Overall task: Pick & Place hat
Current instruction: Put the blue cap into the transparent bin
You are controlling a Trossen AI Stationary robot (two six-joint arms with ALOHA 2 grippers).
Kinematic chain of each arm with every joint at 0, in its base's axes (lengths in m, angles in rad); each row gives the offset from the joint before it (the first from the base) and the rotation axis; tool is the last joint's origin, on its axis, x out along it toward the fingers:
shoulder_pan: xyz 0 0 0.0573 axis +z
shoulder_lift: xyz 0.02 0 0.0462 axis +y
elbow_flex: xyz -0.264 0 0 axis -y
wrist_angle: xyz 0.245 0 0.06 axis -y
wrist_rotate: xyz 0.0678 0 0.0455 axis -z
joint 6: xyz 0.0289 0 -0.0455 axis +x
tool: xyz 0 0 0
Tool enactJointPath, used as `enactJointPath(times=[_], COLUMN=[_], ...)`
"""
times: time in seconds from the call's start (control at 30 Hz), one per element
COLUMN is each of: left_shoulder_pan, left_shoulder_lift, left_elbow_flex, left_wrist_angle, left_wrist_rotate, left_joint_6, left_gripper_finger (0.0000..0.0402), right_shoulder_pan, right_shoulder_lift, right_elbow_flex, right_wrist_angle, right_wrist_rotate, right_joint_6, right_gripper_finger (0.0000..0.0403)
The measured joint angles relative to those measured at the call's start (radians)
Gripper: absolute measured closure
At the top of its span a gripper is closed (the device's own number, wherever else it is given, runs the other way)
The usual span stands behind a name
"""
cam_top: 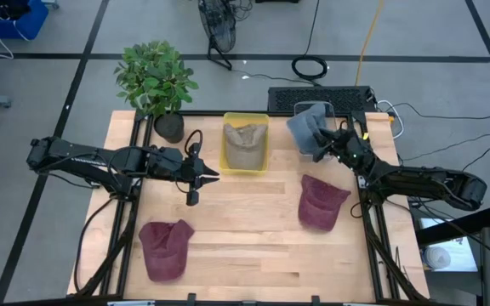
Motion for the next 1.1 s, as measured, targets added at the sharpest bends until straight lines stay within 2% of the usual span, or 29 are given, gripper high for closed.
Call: enactJointPath(times=[0.1, 0.23, 0.3, 0.43, 0.57, 0.7, 0.93, 1.1], left_shoulder_pan=[0.000, 0.000, 0.000, 0.000, 0.000, 0.000, 0.000, 0.000], left_shoulder_lift=[0.000, 0.000, 0.000, 0.000, 0.000, 0.000, 0.000, 0.000], left_elbow_flex=[0.000, 0.000, 0.000, 0.000, 0.000, 0.000, 0.000, 0.000], left_wrist_angle=[0.000, 0.000, -0.001, -0.002, -0.002, -0.002, -0.002, -0.002], left_wrist_rotate=[0.000, 0.000, 0.000, 0.000, 0.000, 0.000, 0.000, 0.000], left_joint_6=[0.000, 0.004, 0.004, 0.007, 0.007, 0.007, 0.006, 0.003], left_gripper_finger=[0.0337, 0.0337, 0.0337, 0.0337, 0.0337, 0.0337, 0.0337, 0.0337], right_shoulder_pan=[0.000, 0.000, 0.000, 0.000, 0.000, 0.001, 0.001, 0.000], right_shoulder_lift=[0.000, 0.000, 0.000, 0.001, 0.000, 0.000, 0.011, 0.020], right_elbow_flex=[0.000, 0.000, 0.000, 0.000, -0.001, -0.001, -0.001, -0.001], right_wrist_angle=[0.045, 0.089, 0.091, 0.105, 0.241, 0.333, 0.177, 0.064], right_wrist_rotate=[-0.040, -0.086, -0.090, -0.092, -0.158, -0.175, -0.145, -0.013], right_joint_6=[0.016, 0.058, 0.065, 0.094, 0.137, 0.159, 0.128, 0.113], right_gripper_finger=[0.0314, 0.0381, 0.0395, 0.0399, 0.0400, 0.0401, 0.0402, 0.0402])
